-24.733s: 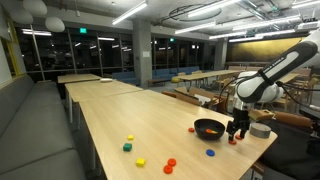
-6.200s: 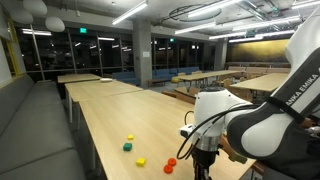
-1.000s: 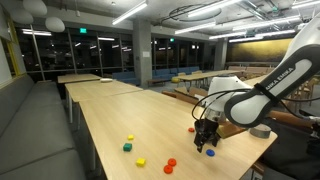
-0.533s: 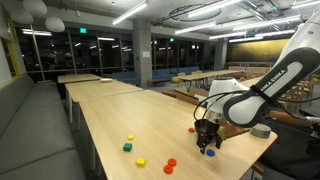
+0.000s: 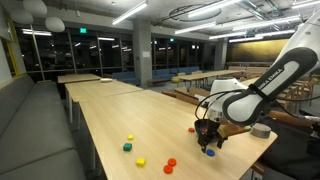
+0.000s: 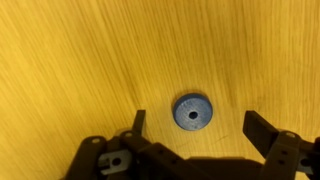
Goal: Place three orange rings and one blue ring inside the black bowl
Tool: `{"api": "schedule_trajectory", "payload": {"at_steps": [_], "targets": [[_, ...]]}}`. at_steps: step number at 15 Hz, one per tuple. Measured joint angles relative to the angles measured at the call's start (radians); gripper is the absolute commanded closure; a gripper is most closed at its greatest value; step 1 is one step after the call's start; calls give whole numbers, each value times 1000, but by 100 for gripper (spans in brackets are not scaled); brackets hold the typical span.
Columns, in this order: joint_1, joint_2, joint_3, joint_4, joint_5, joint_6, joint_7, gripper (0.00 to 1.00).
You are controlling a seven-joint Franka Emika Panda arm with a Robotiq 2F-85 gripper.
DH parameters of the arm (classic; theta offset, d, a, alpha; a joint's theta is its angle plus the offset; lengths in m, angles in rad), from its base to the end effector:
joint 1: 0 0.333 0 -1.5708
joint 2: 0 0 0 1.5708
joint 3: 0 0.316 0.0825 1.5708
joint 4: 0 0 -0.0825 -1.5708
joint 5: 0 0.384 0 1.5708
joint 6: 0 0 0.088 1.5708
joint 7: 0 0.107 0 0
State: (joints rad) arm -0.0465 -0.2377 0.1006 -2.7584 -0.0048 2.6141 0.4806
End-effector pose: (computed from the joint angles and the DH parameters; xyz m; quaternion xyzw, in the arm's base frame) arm 0.3933 0.0194 0.2964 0.9765 -0.2103 0.0479 0.0005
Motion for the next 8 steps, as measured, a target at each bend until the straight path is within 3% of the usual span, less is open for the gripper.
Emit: {"api": "schedule_trajectory", "payload": {"at_steps": [8], "targets": [[0, 22, -19, 0, 20, 0, -1, 0]]}}
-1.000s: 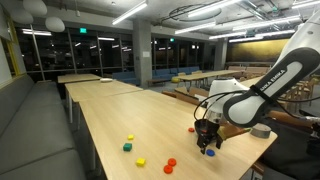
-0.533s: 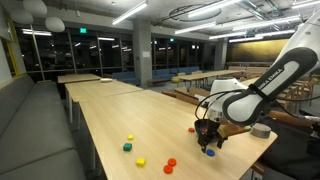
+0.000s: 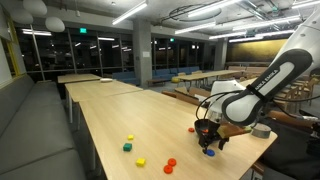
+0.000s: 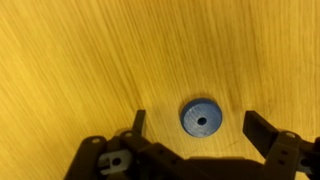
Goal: Place three orange rings and one blue ring inside the black bowl
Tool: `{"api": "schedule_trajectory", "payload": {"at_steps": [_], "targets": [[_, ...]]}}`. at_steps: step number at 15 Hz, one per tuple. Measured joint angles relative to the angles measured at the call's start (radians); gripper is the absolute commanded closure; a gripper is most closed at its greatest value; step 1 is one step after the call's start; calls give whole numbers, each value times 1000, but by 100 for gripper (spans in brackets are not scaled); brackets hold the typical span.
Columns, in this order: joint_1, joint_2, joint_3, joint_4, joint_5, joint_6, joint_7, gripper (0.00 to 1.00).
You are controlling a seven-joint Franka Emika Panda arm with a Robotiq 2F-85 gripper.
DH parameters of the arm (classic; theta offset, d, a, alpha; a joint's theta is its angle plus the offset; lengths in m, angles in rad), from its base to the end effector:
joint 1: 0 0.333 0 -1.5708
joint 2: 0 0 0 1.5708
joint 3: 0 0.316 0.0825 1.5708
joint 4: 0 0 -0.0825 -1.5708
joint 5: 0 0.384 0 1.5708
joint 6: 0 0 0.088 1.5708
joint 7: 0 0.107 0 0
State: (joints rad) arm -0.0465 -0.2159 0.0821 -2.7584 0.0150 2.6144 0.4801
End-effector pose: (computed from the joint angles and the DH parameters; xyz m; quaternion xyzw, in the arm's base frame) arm 0.3928 0.0121 0.2881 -0.9732 0.2271 -0.0357 0.0044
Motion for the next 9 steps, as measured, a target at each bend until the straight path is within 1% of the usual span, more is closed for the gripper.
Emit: {"api": "schedule_trajectory", "payload": {"at_steps": [9], "targets": [[0, 18, 0, 0, 0, -1, 1, 0]]}}
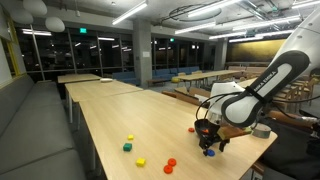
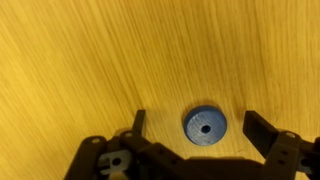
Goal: Place three orange rings and one blue ring inside the black bowl
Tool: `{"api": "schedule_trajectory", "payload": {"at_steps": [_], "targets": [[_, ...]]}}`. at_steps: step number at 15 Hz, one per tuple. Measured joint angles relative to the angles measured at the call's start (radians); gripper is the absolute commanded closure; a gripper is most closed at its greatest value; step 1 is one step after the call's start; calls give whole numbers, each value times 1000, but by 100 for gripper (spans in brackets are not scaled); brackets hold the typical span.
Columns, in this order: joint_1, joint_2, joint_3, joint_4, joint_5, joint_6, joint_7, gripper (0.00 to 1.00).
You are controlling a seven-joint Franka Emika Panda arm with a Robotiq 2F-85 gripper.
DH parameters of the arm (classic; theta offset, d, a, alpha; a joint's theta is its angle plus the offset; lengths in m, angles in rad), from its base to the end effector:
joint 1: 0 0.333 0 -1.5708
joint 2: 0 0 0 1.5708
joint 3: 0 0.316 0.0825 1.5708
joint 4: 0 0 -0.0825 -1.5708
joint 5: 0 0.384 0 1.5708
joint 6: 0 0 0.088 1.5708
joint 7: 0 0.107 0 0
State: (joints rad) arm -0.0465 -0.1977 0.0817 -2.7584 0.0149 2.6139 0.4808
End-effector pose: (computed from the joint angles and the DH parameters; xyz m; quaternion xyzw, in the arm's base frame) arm 0.3919 0.0120 0.2809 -0.9734 0.2276 -0.0265 0.0027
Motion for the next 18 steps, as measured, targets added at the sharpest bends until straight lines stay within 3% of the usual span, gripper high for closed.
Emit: {"api": "schedule_trajectory", "payload": {"at_steps": [15, 16, 17, 18], "targets": [[0, 0, 5, 0, -52, 0, 36, 0], [0, 0, 5, 0, -52, 0, 36, 25], [0, 0, 5, 0, -52, 0, 36, 26], [0, 0, 5, 0, -53, 1, 36, 34]]}}
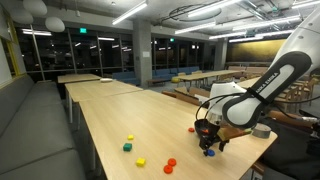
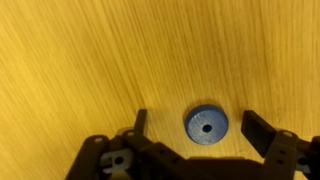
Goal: Place three orange rings and one blue ring inside the black bowl
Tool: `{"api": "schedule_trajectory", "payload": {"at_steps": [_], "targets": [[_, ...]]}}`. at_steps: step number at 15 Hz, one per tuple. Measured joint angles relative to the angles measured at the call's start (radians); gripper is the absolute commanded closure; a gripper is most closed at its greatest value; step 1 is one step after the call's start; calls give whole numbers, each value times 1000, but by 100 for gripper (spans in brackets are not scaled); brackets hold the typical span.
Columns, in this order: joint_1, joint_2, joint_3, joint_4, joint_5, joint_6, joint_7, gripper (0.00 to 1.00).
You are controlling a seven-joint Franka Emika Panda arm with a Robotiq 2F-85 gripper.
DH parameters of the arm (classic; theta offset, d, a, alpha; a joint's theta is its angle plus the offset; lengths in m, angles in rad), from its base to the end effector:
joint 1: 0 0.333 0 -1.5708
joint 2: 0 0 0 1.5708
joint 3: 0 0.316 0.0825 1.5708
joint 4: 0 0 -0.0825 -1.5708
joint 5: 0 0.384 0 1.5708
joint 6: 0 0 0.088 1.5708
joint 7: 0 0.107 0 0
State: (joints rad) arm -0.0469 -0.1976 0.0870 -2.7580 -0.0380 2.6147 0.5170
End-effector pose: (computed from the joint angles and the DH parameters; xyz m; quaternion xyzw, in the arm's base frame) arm 0.3920 0.0150 0.2810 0.9747 -0.2209 0.0307 0.0105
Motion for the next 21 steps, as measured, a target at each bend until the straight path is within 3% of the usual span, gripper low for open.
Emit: {"api": "schedule_trajectory", "payload": {"at_steps": [6, 14, 21], "targets": [[0, -3, 0, 8, -15, 1, 1, 80], [-2, -14, 2, 12, -31, -2, 20, 81], [0, -123, 11, 14, -4, -61, 21, 81]]}}
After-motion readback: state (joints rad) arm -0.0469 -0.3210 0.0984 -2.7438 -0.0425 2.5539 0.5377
